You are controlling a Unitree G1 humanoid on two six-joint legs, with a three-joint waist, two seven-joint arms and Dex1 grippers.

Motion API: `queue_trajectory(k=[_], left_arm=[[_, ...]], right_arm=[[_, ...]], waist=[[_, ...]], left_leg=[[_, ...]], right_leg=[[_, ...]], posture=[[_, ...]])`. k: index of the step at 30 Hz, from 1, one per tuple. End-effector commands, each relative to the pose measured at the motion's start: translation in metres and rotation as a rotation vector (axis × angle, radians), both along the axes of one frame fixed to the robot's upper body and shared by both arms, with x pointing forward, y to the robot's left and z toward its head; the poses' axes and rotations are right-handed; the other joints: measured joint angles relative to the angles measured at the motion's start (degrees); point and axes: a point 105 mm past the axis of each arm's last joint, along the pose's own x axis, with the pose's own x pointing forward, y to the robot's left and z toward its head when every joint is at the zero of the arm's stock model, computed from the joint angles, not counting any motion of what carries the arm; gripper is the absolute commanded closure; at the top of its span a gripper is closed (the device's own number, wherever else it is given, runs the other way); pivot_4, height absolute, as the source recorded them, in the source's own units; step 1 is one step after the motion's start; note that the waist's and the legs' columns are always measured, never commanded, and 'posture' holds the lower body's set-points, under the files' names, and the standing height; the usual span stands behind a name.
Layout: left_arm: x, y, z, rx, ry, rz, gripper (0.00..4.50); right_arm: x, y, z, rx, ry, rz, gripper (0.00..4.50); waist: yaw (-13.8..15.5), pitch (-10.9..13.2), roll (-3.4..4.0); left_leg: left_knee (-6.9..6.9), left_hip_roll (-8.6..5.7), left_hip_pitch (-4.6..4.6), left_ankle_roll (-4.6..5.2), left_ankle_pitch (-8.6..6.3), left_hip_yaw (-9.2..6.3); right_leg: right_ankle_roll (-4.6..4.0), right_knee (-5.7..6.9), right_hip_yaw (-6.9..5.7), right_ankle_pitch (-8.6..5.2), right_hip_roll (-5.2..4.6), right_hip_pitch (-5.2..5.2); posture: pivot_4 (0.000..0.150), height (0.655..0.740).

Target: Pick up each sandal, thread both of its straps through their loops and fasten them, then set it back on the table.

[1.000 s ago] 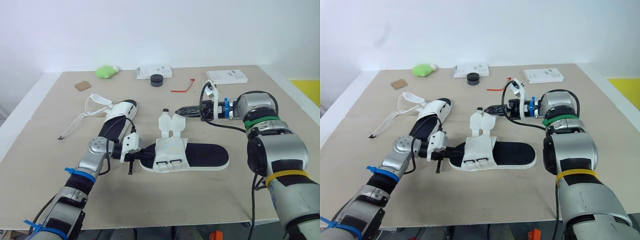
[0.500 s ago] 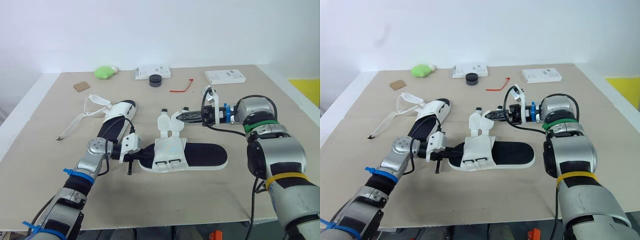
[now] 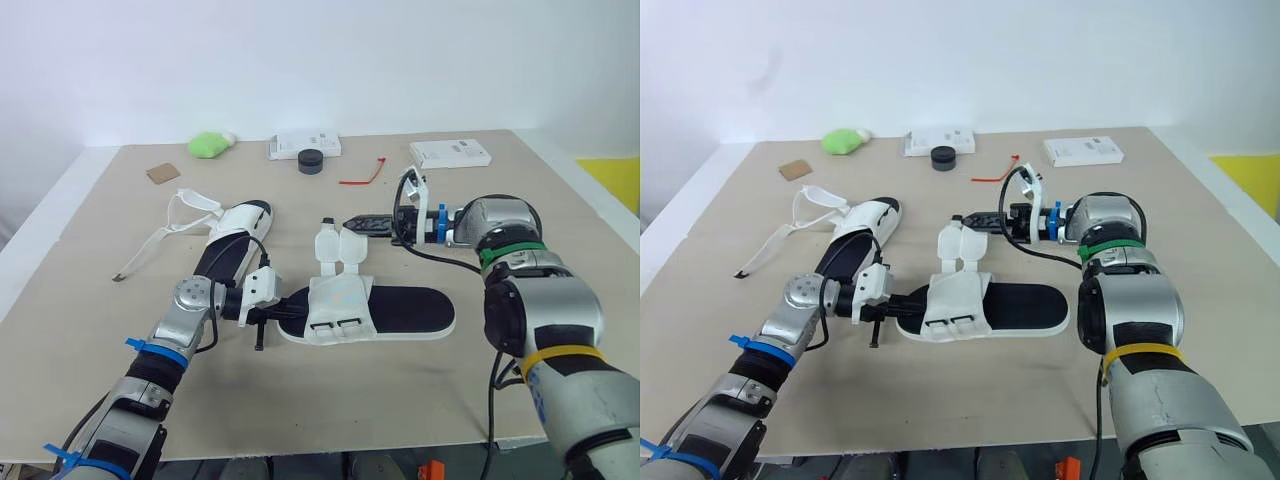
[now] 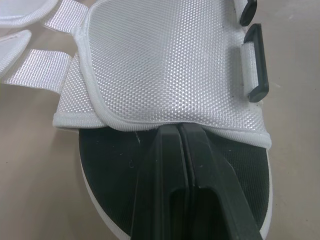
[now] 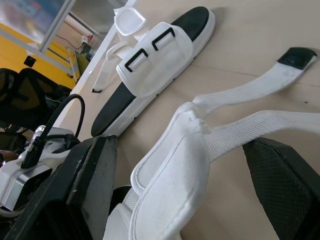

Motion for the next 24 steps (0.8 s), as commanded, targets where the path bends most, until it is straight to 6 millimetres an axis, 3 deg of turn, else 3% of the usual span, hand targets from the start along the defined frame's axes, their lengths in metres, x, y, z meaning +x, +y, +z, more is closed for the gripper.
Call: queue_trajectory(k=[1, 24], left_arm=[[-0.031, 0.013, -0.074, 0.209, 0.253, 0.004, 4.5], [-0.036, 0.01, -0.077, 0.194, 0.266, 0.01, 4.5]], right_arm=[[-0.001, 0.009, 0.008, 0.023, -0.022, 0.037, 0.25], [0.009, 0.021, 0.028, 0.062, -0.108, 0.004, 0.25]], waist=[[0.0, 0.0, 0.0], [0.0, 0.0, 0.0]], left_leg=[[0.0, 0.0, 0.0, 0.0, 0.0, 0.0], [-0.01, -0.05, 0.02, 0.01, -0.01, -0.03]], right_leg=[[0.0, 0.0, 0.0, 0.0, 0.0, 0.0], [0.03, -0.01, 0.05, -0.06, 0.0, 0.08]], posture=[[0.15, 0.74], [0.15, 0.74]])
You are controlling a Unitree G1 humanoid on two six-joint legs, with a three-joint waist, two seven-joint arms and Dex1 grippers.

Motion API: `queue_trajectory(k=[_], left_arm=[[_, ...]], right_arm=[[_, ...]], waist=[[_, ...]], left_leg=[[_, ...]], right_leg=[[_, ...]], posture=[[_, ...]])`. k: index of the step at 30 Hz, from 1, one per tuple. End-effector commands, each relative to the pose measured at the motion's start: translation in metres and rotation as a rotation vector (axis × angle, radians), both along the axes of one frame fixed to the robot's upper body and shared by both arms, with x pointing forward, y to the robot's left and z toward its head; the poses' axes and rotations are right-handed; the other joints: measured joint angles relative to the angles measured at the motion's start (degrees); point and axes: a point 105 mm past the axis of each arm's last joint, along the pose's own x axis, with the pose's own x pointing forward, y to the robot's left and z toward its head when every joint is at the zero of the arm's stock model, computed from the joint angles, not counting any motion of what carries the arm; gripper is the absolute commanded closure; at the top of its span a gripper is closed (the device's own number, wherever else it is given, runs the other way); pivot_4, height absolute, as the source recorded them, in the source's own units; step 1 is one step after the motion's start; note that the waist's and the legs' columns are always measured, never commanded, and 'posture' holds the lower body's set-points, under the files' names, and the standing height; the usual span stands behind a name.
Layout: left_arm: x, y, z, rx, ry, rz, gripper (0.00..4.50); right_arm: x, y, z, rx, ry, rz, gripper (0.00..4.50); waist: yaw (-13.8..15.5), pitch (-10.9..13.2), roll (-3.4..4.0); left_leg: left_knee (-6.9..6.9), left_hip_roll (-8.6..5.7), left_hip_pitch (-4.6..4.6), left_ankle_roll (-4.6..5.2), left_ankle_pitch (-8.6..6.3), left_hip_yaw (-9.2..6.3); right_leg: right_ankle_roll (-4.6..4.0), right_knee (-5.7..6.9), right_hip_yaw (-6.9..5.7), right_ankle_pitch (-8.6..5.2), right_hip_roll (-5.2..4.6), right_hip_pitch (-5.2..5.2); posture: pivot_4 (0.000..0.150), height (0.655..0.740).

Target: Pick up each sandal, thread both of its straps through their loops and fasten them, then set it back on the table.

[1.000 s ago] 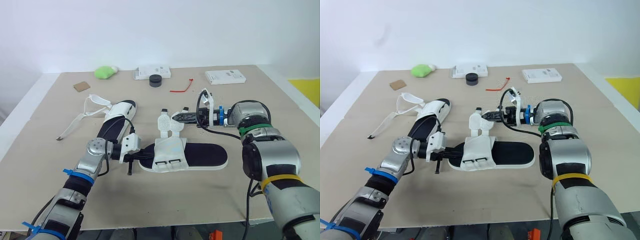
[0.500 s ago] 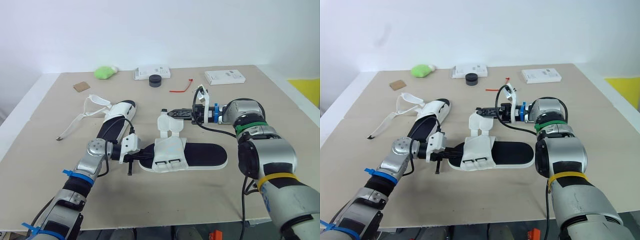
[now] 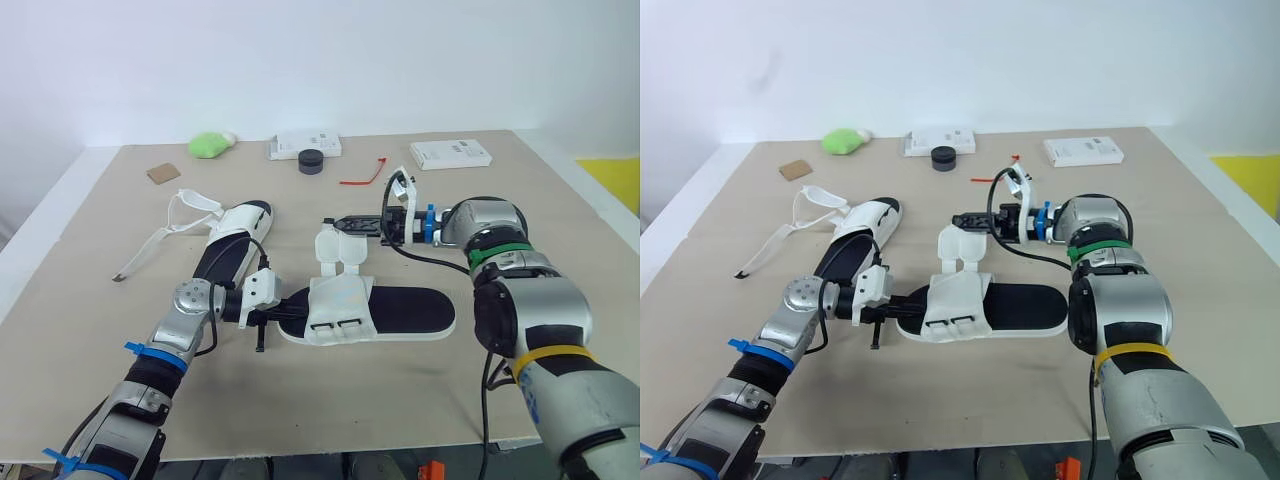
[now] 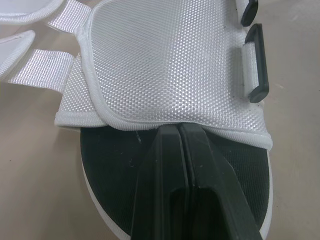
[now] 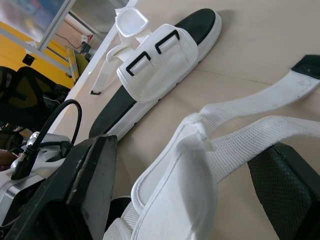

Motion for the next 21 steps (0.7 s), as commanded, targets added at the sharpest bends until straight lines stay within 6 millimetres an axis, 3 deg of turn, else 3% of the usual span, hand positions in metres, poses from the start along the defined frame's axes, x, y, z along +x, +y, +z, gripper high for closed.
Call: queue_trajectory(k=[1, 6, 9, 16, 21], left_arm=[[-0.034, 0.01, -0.077, 0.201, 0.277, -0.007, 4.5], [-0.033, 0.009, -0.077, 0.197, 0.276, -0.005, 4.5], [-0.034, 0.008, -0.077, 0.193, 0.279, -0.005, 4.5], [-0.036, 0.008, -0.078, 0.191, 0.281, -0.003, 4.5], [-0.039, 0.008, -0.08, 0.194, 0.284, -0.008, 4.5]], right_arm=[[0.005, 0.009, 0.029, 0.058, -0.08, 0.012, 0.25], [0.005, 0.01, 0.03, 0.062, -0.084, 0.017, 0.25], [0.005, 0.01, 0.031, 0.054, -0.089, 0.018, 1.05], [0.004, 0.011, 0.04, 0.063, -0.128, 0.047, 4.46], [-0.005, 0.016, 0.059, 0.069, -0.216, 0.163, 4.46]], waist=[[0.0, 0.0, 0.0], [0.0, 0.0, 0.0], [0.0, 0.0, 0.0], [0.0, 0.0, 0.0], [0.0, 0.0, 0.0]], left_leg=[[0.0, 0.0, 0.0, 0.0, 0.0, 0.0], [0.0, -0.02, 0.0, 0.0, 0.0, -0.02], [0.0, -0.04, 0.0, 0.0, 0.0, -0.03], [0.01, -0.08, 0.0, 0.0, 0.0, -0.04], [0.01, -0.08, 0.0, 0.0, 0.0, -0.04]], right_leg=[[0.0, 0.0, 0.0, 0.0, 0.0, 0.0], [0.0, 0.0, 0.01, 0.0, 0.0, 0.02], [0.01, 0.0, 0.04, -0.01, 0.0, 0.03], [0.02, 0.0, 0.09, -0.02, -0.01, 0.05], [0.04, 0.0, 0.09, -0.03, -0.01, 0.05]], posture=[[0.15, 0.74], [0.15, 0.74], [0.15, 0.74], [0.15, 0.74], [0.15, 0.74]])
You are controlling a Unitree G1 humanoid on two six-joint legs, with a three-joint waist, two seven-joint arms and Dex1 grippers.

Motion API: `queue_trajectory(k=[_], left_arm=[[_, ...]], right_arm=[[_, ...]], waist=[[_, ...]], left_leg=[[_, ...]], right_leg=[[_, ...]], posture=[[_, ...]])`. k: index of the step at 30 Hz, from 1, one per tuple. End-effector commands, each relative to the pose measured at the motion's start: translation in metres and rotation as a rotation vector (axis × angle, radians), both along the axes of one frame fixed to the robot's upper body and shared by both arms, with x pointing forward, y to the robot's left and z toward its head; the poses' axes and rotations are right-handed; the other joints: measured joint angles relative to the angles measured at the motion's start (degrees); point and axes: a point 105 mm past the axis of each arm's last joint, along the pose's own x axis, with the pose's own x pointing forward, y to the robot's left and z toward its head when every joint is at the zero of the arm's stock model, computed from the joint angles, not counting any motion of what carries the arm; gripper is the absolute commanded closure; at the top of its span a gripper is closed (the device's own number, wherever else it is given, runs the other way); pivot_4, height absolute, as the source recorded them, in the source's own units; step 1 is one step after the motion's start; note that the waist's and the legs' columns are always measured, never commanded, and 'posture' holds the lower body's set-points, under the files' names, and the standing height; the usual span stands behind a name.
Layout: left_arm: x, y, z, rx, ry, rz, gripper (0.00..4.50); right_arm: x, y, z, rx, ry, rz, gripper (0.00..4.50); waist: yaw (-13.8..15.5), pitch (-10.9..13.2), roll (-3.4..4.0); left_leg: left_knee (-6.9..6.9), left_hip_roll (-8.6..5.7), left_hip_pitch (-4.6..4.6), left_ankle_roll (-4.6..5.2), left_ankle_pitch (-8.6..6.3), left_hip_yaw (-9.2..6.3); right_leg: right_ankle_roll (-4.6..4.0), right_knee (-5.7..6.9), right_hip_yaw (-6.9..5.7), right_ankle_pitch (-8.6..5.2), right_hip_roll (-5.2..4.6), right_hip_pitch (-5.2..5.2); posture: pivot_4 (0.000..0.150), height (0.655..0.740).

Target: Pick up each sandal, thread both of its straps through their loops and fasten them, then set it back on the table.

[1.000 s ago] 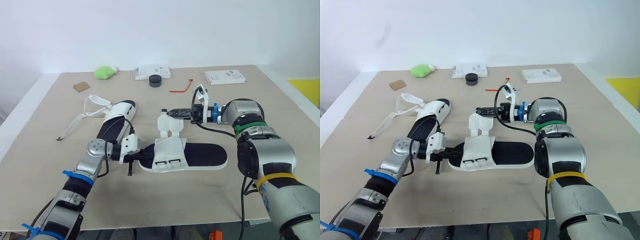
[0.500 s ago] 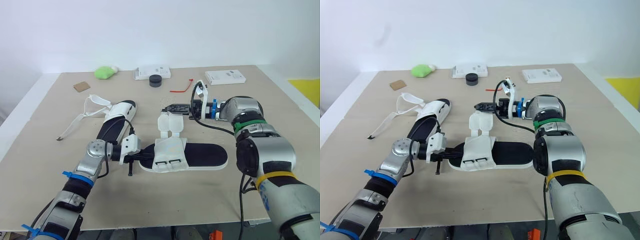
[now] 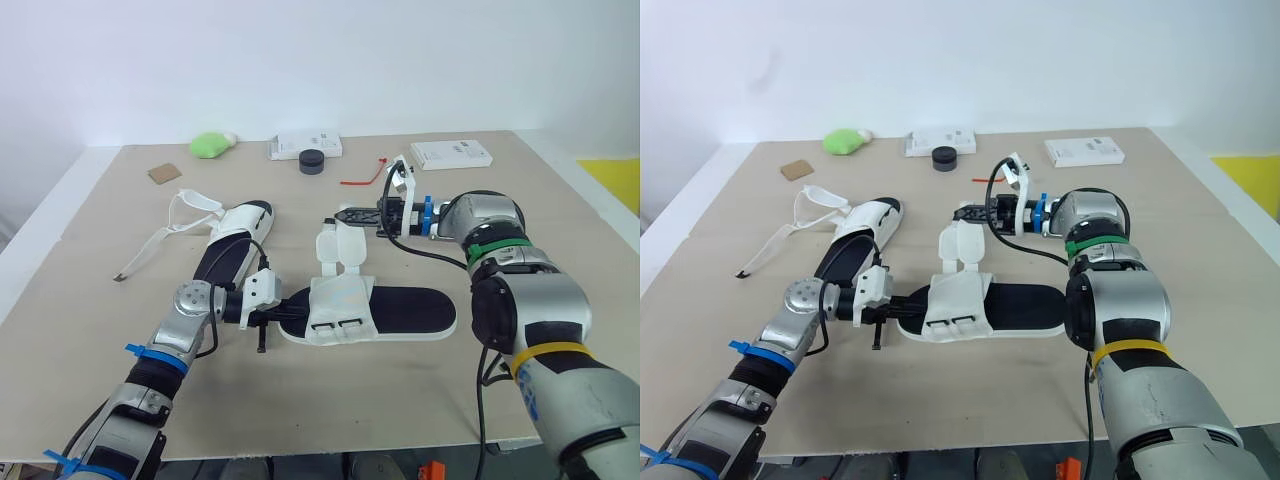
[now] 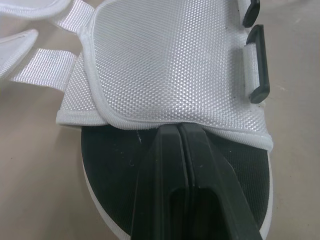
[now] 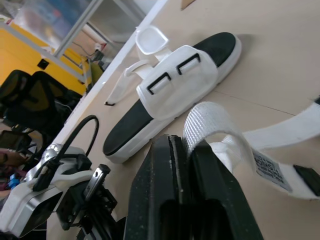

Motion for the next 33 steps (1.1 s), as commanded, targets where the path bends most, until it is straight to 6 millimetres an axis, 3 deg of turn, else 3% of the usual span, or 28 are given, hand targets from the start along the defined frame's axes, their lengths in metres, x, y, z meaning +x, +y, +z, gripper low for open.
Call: queue_trajectory(k=[1, 5, 9, 13, 19, 26, 33], left_arm=[[-0.038, 0.009, -0.079, 0.205, 0.281, -0.019, 4.5], [-0.038, 0.01, -0.079, 0.204, 0.281, -0.017, 4.5], [-0.038, 0.012, -0.078, 0.205, 0.282, -0.011, 4.5], [-0.038, 0.014, -0.078, 0.209, 0.285, -0.012, 4.5], [-0.036, 0.014, -0.076, 0.208, 0.288, -0.012, 4.5], [-0.035, 0.014, -0.076, 0.212, 0.292, -0.018, 4.5], [-0.034, 0.013, -0.077, 0.212, 0.292, -0.019, 4.5]], right_arm=[[-0.008, 0.008, 0.045, -0.001, -0.21, 0.153, 4.46], [-0.026, 0.008, 0.038, -0.118, -0.402, 0.323, 4.46], [-0.064, 0.011, 0.033, -0.181, -0.661, 0.446, 4.46], [-0.086, 0.01, 0.005, -0.359, -0.892, 0.449, 4.46], [-0.109, 0.004, -0.034, -0.551, -1.131, 0.521, 4.46], [-0.127, 0.001, -0.049, -0.655, -1.45, 0.675, 4.46], [-0.139, -0.001, -0.05, -0.665, -1.827, 0.786, 4.46]], waist=[[0.0, 0.0, 0.0], [0.1, 0.0, -0.04], [0.2, -0.1, -0.12], [0.3, -0.2, -0.04], [0.2, -0.2, -0.3], [0.2, -0.1, -0.56], [0.2, -0.1, -0.7]], left_leg=[[0.0, 0.0, 0.0, 0.0, 0.0, 0.0], [0.0, -0.02, -0.02, -0.01, -0.01, -0.05], [-0.03, -0.14, -0.08, -0.15, -0.11, -0.27], [-0.07, -0.15, -0.03, -0.15, -0.27, -0.36], [-0.06, -0.15, 0.21, -0.19, -0.32, -0.32], [-0.08, -0.11, 0.44, -0.2, -0.33, -0.26], [-0.09, -0.09, 0.54, -0.23, -0.35, -0.25]], right_leg=[[0.0, 0.0, 0.0, -0.01, 0.0, 0.0], [0.1, 0.0, 0.0, -0.07, 0.01, 0.0], [0.42, 0.0, 0.01, -0.22, 0.03, 0.08], [0.42, 0.0, 0.01, -0.4, 0.08, 0.13], [0.15, -0.03, 0.01, -0.62, 0.05, 0.13], [0.1, -0.04, 0.01, -0.65, 0.03, 0.26], [0.09, -0.06, 0.01, -0.66, 0.03, 0.36]], posture=[[0.15, 0.74], [0.15, 0.74], [0.15, 0.74], [0.15, 0.74], [0.15, 0.74], [0.15, 0.74], [0.15, 0.74]])
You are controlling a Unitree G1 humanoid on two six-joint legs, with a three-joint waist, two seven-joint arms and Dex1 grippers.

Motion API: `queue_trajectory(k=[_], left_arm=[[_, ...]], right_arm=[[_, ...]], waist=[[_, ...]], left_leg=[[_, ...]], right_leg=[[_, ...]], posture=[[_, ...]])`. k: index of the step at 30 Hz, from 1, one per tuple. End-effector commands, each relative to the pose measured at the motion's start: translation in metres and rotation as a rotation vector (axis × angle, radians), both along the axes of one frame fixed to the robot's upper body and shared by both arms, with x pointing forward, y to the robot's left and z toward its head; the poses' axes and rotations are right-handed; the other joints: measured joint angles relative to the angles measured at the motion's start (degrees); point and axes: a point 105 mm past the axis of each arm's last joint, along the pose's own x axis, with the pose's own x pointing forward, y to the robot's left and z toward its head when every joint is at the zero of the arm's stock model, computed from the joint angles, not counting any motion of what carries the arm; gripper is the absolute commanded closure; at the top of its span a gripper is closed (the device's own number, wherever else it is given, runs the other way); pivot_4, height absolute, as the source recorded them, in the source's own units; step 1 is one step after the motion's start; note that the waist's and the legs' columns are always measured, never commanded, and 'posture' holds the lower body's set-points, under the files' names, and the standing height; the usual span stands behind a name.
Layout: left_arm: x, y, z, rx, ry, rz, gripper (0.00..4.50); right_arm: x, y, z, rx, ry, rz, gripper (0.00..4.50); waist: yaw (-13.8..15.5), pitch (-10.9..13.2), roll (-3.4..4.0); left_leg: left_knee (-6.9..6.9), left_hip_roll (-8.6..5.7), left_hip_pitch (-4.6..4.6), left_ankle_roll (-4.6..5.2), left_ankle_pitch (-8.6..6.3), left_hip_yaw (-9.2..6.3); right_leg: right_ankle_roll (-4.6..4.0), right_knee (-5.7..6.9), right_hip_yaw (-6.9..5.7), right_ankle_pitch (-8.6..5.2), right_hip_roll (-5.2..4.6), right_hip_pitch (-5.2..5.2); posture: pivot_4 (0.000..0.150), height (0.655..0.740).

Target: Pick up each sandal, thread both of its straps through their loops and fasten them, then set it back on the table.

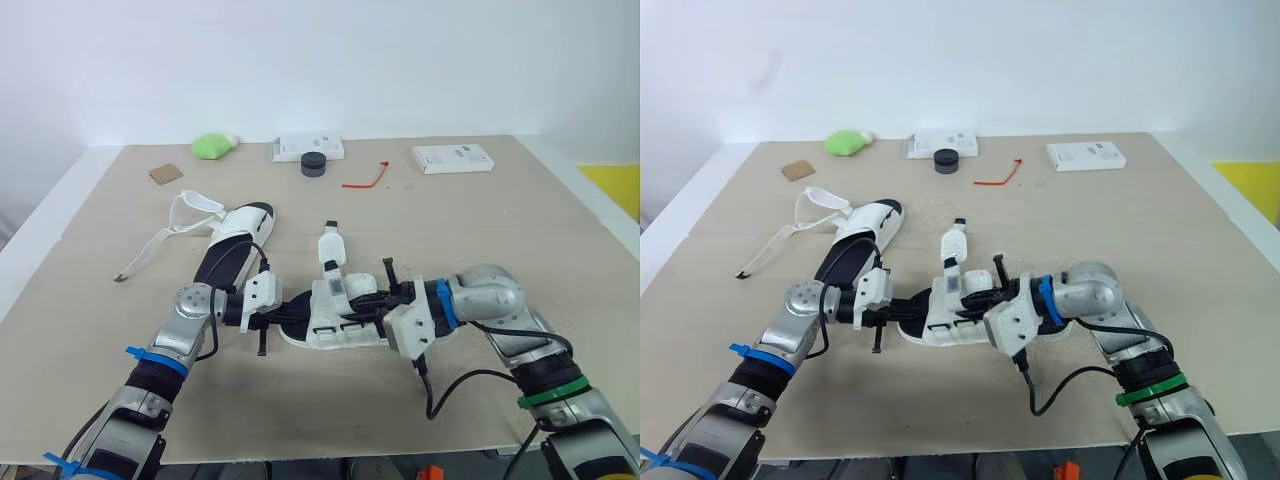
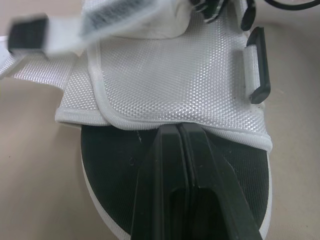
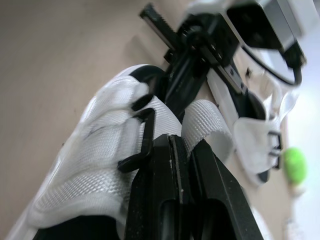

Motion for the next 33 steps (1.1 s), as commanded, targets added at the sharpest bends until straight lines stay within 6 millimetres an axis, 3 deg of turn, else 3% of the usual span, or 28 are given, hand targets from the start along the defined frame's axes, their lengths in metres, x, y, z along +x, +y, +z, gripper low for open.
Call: queue_trajectory(k=[1, 5, 6, 7, 14, 18, 22, 26, 29, 33], left_arm=[[-0.031, 0.014, -0.075, 0.217, 0.268, -0.017, 4.5], [-0.032, 0.015, -0.076, 0.22, 0.27, -0.017, 4.5], [-0.032, 0.015, -0.076, 0.221, 0.27, -0.018, 4.5], [-0.032, 0.015, -0.076, 0.222, 0.271, -0.02, 4.5], [-0.031, 0.014, -0.075, 0.225, 0.268, -0.026, 4.5], [-0.031, 0.015, -0.076, 0.227, 0.267, -0.027, 4.5], [-0.031, 0.015, -0.076, 0.228, 0.268, -0.027, 4.5], [-0.032, 0.015, -0.076, 0.232, 0.266, -0.03, 4.5], [-0.032, 0.015, -0.076, 0.229, 0.267, -0.029, 4.5], [-0.032, 0.015, -0.076, 0.228, 0.269, -0.029, 4.5]], right_arm=[[-0.004, -0.004, 0.0, -0.024, -0.19, 0.118, 4.46], [0.003, -0.01, -0.004, -0.045, -0.26, 0.134, 4.46], [0.006, -0.011, -0.003, -0.05, -0.273, 0.13, 3.73], [0.009, -0.013, -0.003, -0.06, -0.271, 0.118, 3.42], [0.025, -0.025, 0.007, -0.114, -0.294, 0.08, 0.04], [0.045, -0.044, 0.03, -0.132, -0.18, -0.088, 0.04], [0.054, -0.059, 0.059, -0.075, 0.165, -0.322, 0.04], [0.029, -0.039, 0.102, 0.07, 0.846, -0.416, 0.04], [0.001, -0.015, 0.13, 0.089, 1.177, -0.327, 0.04], [-0.003, 0.013, 0.138, 0.056, 1.526, -0.456, 0.04]], waist=[[0.0, 0.0, -0.03], [0.0, 0.0, -0.07], [0.0, 0.0, -0.07], [0.0, 0.0, -0.07], [0.0, 0.0, -0.06], [0.0, 0.0, -0.08], [0.1, 0.1, 0.02], [0.5, 0.1, 0.69], [0.5, 0.1, 0.7], [0.5, 0.0, 0.78]], left_leg=[[0.0, 0.0, 0.01, 0.0, 0.0, 0.0], [-0.01, -0.01, 0.03, 0.0, 0.0, 0.0], [0.0, -0.02, 0.03, 0.0, 0.0, 0.0], [0.0, -0.03, 0.03, 0.0, 0.0, 0.0], [-0.02, -0.05, 0.12, 0.03, -0.02, 0.01], [-0.02, -0.06, 0.14, 0.05, -0.02, 0.02], [-0.02, -0.05, 0.08, 0.13, -0.07, 0.15], [-0.02, -0.02, 0.02, 0.23, -0.12, 0.21], [-0.08, 0.09, 0.01, 0.29, -0.16, 0.14], [-0.1, 0.19, 0.01, 0.2, -0.27, 0.12]], right_leg=[[0.0, 0.0, 0.0, 0.0, -0.01, 0.01], [-0.03, 0.0, 0.0, -0.02, -0.02, 0.05], [-0.03, 0.0, 0.01, -0.02, -0.02, 0.06], [-0.03, 0.0, 0.03, -0.02, -0.03, 0.06], [-0.09, 0.0, 0.09, -0.03, -0.05, 0.15], [-0.1, 0.0, 0.15, -0.04, -0.07, 0.16], [-0.18, 0.0, 0.32, 0.0, -0.1, 0.33], [-0.24, 0.01, 0.38, 0.02, -0.1, 0.23], [-0.34, 0.01, 0.24, -0.06, -0.06, 0.02], [-0.45, 0.01, 0.01, -0.15, -0.1, -0.2]], posture=[[0.15, 0.74], [0.15, 0.74], [0.15, 0.74], [0.15, 0.74], [0.15, 0.74], [0.15, 0.74], [0.15, 0.74], [0.15, 0.74], [0.15, 0.74], [0.15, 0.74]])
